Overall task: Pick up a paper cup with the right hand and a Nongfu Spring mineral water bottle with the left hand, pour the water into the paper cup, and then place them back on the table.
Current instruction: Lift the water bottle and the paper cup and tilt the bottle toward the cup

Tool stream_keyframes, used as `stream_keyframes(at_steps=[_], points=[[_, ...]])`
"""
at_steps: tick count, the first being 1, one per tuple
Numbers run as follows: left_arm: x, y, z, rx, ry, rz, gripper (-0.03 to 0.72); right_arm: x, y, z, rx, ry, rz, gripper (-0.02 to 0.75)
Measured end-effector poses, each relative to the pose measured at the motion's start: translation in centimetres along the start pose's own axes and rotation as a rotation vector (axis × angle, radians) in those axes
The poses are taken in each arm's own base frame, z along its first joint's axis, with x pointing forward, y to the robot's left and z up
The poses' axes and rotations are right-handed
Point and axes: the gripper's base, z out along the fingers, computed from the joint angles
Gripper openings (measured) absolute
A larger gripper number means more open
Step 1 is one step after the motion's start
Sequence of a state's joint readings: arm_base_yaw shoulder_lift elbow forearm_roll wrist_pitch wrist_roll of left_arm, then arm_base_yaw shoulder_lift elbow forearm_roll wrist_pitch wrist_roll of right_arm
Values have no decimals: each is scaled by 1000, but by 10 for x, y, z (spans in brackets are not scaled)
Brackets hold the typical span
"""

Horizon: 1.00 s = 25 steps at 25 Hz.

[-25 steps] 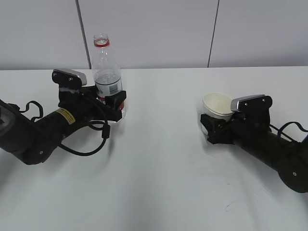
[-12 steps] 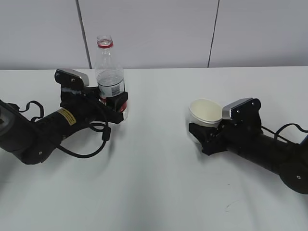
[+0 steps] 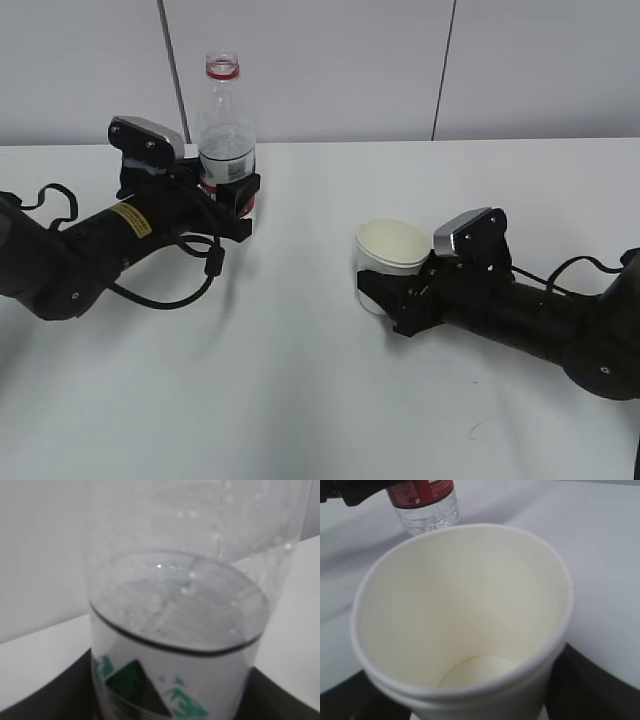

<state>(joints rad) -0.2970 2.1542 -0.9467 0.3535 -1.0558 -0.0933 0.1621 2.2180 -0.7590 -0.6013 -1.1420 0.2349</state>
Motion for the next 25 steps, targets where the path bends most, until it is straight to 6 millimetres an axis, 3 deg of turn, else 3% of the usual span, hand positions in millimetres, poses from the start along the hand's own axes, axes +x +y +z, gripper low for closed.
stream_keyframes(at_steps=[10,14,25], points=[[-16,4,-3,-28,86,145,430,-27,9,21,-89,37,10,507],[-19,7,-4,-52,107,200,430,-33,11,28,-128,57,27,507],[-21,9,-8,-24,208,551,430,-35,11,32,-163,95,25,507]])
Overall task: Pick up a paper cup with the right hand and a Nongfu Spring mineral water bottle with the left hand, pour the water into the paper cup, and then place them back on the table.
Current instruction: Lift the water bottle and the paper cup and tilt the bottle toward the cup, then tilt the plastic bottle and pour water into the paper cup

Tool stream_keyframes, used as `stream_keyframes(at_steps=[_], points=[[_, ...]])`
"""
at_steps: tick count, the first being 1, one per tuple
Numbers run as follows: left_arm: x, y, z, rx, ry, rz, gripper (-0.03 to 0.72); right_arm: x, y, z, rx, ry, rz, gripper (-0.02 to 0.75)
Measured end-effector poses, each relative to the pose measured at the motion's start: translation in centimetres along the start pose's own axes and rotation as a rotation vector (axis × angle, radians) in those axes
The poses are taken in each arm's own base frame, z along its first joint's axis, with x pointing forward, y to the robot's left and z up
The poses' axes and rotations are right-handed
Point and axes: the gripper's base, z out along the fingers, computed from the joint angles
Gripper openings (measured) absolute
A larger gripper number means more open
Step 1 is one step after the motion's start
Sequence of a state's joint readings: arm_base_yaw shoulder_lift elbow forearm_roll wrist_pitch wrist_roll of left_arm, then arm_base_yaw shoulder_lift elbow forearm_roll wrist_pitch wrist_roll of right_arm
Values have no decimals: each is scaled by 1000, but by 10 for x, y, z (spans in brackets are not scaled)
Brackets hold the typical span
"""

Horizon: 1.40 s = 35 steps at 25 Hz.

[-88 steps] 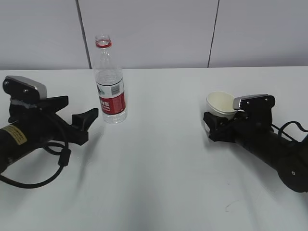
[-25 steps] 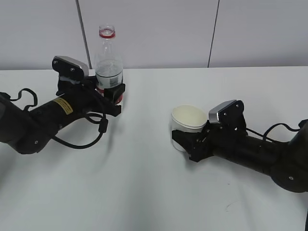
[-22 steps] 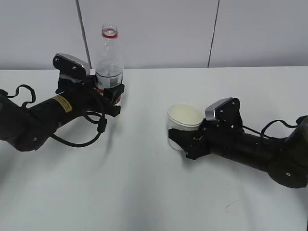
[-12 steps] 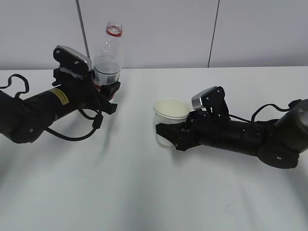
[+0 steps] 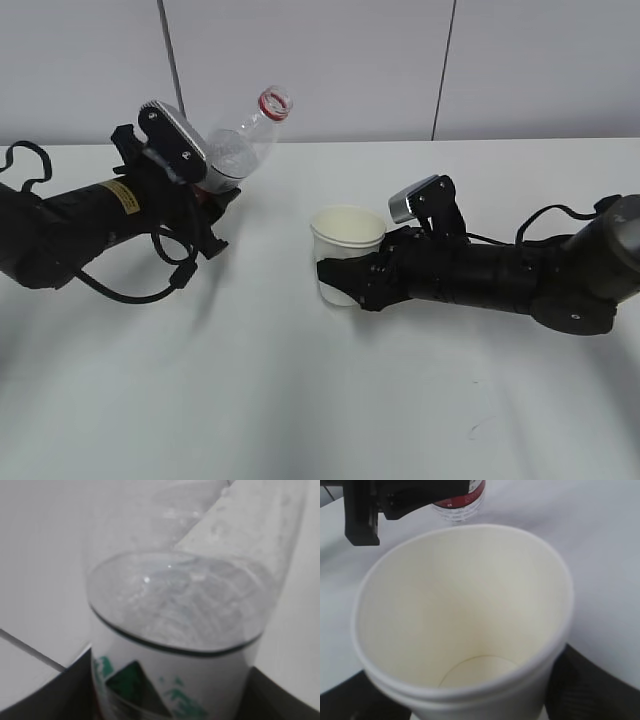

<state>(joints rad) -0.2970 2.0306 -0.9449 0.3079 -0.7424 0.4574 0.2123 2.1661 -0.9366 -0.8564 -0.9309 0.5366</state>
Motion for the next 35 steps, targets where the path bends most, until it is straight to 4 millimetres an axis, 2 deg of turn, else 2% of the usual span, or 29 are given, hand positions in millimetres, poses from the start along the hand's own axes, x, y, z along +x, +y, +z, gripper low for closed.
stream_keyframes(at_steps=[19,35], points=[[-4,-7,1,21,-1,375,429,2,2,0,-21,17,-16,507],[-2,-3,1,-13,27,615,429,2,3,0,-31,18,-23,507]])
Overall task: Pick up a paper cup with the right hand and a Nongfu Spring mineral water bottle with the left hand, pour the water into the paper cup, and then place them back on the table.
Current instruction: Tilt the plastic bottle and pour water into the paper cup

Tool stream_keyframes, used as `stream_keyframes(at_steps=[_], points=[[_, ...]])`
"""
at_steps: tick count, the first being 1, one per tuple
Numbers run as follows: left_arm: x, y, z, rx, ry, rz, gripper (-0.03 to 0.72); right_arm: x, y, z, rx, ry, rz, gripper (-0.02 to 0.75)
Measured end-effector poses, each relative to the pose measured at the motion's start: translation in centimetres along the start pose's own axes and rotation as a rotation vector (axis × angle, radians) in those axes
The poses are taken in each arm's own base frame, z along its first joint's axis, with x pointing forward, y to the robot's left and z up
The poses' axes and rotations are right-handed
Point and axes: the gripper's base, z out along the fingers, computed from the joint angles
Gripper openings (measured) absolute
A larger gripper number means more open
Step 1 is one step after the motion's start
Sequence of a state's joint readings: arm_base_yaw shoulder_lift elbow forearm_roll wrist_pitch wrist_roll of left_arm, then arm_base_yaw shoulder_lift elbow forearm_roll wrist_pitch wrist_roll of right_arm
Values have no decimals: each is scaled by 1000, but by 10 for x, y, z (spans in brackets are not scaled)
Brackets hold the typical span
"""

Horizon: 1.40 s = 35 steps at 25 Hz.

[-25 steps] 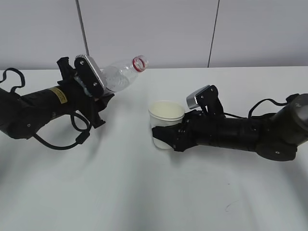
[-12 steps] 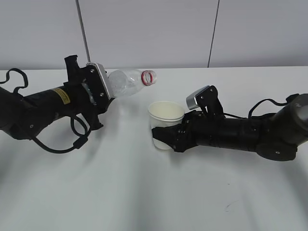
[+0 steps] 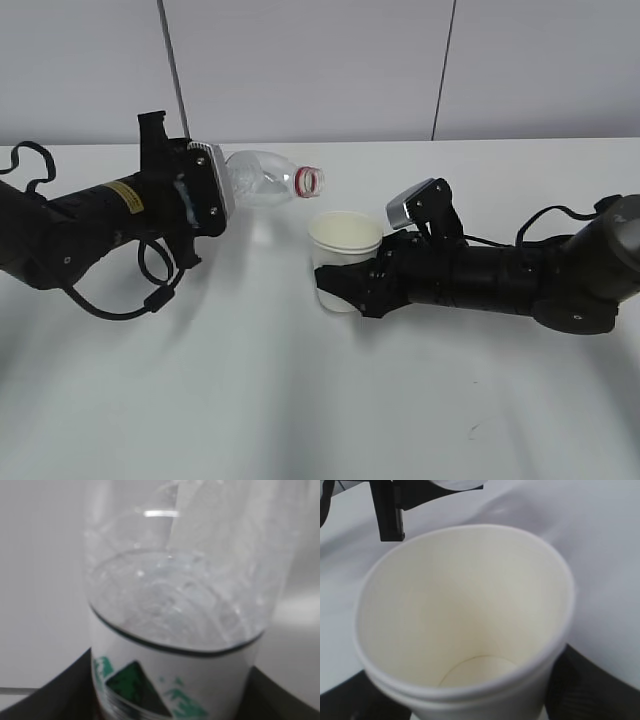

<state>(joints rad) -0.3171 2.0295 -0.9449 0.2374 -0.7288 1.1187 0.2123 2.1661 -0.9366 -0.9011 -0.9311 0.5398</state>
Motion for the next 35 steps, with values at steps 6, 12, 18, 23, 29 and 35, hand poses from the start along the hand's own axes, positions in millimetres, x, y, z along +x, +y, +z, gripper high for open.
stream_keyframes(at_steps=[6,12,18,23,29,35], points=[[-1,3,0,-30,-12,60,428,0,0,0,-1,-2,0,507],[-2,4,0,-49,-19,103,428,0,0,0,-5,-1,-3,507],[-4,6,0,-72,-26,161,428,0,1,0,-6,-1,-4,507],[-8,5,0,-73,-30,218,428,0,1,0,-7,-1,-4,507],[-9,7,0,-102,-24,240,428,0,1,0,-8,-3,-4,507],[-9,10,0,-128,-23,208,428,0,1,0,-8,-3,-4,507]])
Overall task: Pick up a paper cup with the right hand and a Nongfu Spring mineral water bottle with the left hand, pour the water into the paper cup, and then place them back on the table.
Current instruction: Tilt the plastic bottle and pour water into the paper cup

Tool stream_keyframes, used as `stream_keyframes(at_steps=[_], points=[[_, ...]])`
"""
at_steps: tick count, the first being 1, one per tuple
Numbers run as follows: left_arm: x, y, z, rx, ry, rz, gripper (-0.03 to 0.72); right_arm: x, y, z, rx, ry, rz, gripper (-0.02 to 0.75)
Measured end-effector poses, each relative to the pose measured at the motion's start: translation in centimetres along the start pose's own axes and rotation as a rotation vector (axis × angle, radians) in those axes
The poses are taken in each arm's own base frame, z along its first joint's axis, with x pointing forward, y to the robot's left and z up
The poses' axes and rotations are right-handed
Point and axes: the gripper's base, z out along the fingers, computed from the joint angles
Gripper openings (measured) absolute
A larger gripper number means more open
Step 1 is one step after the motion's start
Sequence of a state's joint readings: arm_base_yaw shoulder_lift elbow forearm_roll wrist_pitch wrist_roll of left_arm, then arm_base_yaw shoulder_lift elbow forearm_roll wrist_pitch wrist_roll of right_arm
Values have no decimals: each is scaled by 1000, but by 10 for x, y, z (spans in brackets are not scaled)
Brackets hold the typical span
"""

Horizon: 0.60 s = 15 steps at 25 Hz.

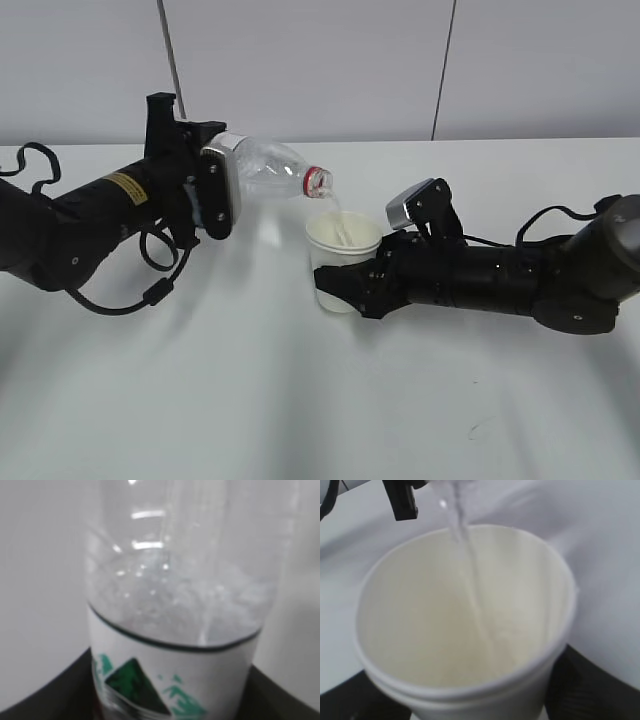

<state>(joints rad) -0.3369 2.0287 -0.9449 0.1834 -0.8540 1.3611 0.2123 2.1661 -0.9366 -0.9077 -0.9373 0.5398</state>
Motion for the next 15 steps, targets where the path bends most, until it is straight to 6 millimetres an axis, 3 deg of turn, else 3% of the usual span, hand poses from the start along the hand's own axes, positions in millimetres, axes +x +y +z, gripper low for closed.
stream_keyframes(at_steps=[15], points=[[0,3,-1,-9,-1,44,428,0,0,0,0,0,0,507]])
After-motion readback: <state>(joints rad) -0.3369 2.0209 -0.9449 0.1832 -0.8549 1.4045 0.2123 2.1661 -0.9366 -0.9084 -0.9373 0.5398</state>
